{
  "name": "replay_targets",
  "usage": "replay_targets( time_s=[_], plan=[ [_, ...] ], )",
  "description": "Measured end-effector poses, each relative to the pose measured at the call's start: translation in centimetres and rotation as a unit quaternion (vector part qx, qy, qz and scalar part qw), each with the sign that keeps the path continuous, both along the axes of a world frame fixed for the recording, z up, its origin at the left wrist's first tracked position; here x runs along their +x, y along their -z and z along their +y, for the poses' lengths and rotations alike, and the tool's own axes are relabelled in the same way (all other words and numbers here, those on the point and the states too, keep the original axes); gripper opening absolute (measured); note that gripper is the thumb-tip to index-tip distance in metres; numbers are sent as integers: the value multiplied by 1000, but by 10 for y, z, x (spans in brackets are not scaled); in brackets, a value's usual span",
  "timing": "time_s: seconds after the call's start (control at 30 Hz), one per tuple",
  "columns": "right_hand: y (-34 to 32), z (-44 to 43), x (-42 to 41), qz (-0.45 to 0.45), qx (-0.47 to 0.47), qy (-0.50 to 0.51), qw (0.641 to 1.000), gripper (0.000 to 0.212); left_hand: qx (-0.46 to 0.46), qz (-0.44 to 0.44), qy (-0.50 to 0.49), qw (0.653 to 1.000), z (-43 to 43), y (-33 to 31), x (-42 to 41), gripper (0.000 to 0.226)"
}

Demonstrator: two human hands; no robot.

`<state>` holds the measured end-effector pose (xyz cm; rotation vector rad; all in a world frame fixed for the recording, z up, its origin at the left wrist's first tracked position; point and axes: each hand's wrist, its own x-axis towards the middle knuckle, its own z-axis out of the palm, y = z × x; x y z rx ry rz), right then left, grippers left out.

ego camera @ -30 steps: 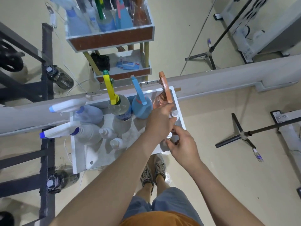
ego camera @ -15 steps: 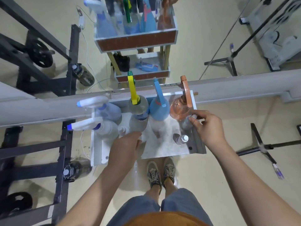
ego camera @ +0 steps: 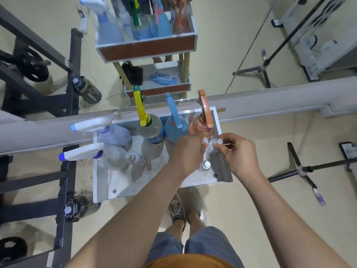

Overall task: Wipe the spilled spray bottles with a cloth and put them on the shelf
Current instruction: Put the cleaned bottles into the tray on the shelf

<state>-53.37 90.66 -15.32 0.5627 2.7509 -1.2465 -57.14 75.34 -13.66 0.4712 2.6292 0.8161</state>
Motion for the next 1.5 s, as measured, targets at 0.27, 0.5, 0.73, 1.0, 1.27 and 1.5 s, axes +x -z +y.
replay_targets(
  time_s=[0.27,0.5,0.73,1.0,1.27,1.5],
  plan=[
    [-15,-7,-1,88,56,-89,991,29,-10,84,-155,984,-55,-30,27,30],
    [-7,-25,-9,15,108,-147,983,36,-229,57,-125,964,-133,-6,40,28],
    [-6,-26,-15,12,67,-108,992,31,-200,51,-179,962,-131,-2,24,22],
    [-12,-24,-18,-53,-11,-86,995,27,-37,26,-88,995,-48,6,19,26],
    [-11,-18,-15,-24,-18,-91,995,34,76,-13,-129,989,-28,12,15,32],
    [-4,-7,-12,-58,36,-32,997,9,73,-43,-140,987,-28,21,10,27]
  ],
)
